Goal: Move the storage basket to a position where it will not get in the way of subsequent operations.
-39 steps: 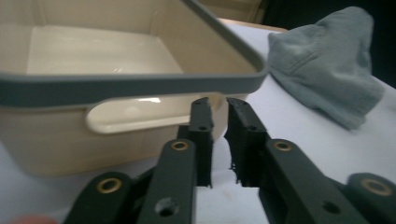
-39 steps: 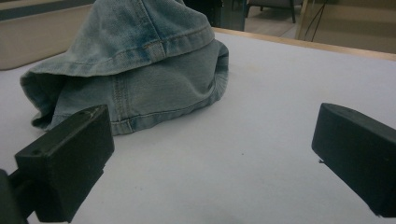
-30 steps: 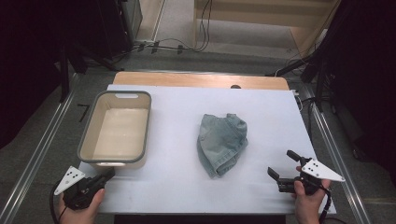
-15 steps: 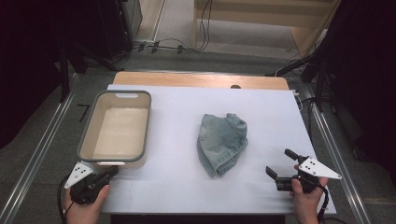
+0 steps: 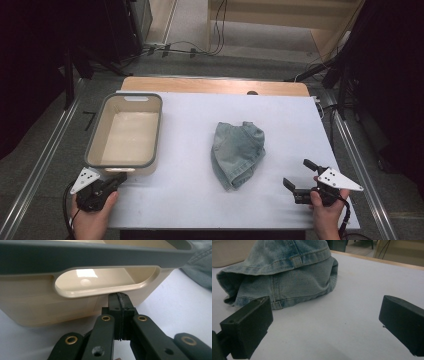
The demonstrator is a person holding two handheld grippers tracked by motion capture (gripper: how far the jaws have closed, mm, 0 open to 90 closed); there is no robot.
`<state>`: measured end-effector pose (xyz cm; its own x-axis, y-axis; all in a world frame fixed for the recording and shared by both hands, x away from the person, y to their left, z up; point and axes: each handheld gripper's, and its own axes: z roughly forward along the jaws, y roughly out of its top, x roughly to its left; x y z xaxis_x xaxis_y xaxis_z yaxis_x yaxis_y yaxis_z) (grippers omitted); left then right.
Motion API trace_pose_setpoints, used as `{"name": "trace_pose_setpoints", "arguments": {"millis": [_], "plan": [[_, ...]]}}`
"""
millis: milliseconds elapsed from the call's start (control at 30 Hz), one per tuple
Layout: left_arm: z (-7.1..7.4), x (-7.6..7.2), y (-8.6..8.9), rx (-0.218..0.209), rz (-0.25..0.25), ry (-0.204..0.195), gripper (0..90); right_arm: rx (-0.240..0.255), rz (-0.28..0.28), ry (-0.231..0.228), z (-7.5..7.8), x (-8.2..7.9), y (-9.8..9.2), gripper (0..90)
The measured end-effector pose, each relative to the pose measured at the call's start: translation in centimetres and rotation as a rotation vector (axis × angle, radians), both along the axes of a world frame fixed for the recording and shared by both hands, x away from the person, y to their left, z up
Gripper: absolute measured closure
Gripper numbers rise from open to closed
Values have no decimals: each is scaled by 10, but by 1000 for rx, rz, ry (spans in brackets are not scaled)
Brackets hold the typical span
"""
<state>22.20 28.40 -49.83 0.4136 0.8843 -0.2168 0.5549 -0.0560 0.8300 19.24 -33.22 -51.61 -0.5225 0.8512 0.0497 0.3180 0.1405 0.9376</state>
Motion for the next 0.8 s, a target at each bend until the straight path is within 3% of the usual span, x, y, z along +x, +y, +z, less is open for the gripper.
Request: {"name": "trace_pose_setpoints", "arguments": {"millis": [367, 533, 667, 800], "plan": [[1, 15, 0, -9, 3, 12, 886, -4, 1, 3, -1, 0, 1, 0], [3, 13, 2, -34, -13, 19, 877, -8, -1, 6, -1, 1, 2, 0], [6, 6, 4, -67, -53, 0, 743, 0, 1, 5, 0, 1, 1, 0], [13, -3, 2, -70, -79, -36, 616, 6, 3, 8, 1, 1, 0, 0]]}}
